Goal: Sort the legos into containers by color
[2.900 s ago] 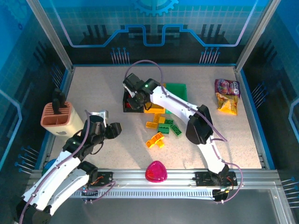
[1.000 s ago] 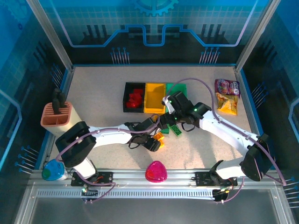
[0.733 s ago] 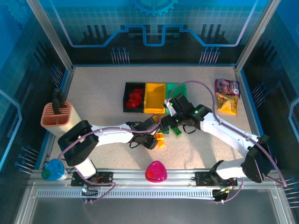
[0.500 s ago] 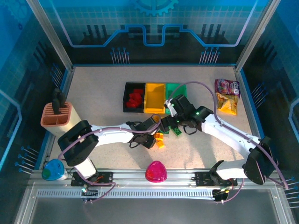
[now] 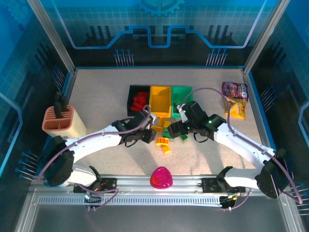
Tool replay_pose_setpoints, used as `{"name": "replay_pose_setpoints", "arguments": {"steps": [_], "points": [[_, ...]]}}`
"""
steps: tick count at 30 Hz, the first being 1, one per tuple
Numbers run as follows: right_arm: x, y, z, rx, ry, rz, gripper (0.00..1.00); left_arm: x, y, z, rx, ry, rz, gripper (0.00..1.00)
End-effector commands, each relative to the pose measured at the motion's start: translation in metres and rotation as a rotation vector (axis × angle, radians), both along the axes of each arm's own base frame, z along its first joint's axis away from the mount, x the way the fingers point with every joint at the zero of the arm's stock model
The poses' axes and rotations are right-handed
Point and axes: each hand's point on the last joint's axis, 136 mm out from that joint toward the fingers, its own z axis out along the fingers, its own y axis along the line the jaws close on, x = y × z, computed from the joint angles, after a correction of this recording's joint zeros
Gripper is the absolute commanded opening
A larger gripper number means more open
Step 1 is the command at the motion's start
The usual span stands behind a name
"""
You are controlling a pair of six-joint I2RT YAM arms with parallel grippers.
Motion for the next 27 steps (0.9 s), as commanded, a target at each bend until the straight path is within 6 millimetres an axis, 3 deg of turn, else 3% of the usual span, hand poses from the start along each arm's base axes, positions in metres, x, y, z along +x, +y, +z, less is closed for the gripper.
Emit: {"name": "replay_pose_setpoints", "arguments": {"steps": [1, 9, 10, 16, 22, 27], "points": [[0.002, -0.006, 0.004, 0.021, -0.017, -0.048, 0.96, 0.011, 0.016, 0.017, -0.037, -0.012, 0.079, 0.22], [0.000, -0.009, 0.000, 0.032, -0.006, -0.076, 0.96, 0.042, 0.033, 0.044, -0.144, -0.052, 0.173, 0.21], [-0.005, -0.012, -0.011, 0.021, 0.015, -0.080, 0.96, 0.047, 0.031, 0.049, -0.154, -0.061, 0.175, 0.21], [-0.011, -0.014, -0.018, 0.047, 0.031, -0.101, 0.95, 0.094, 0.008, 0.062, -0.147, -0.089, 0.164, 0.23], [-0.020, -0.017, -0.022, 0.059, 0.045, -0.097, 0.95, 0.145, -0.016, 0.058, -0.128, -0.089, 0.168, 0.23], [-0.027, -0.018, -0.024, 0.058, 0.060, -0.088, 0.95, 0.185, -0.021, 0.051, -0.116, -0.081, 0.202, 0.25]]}}
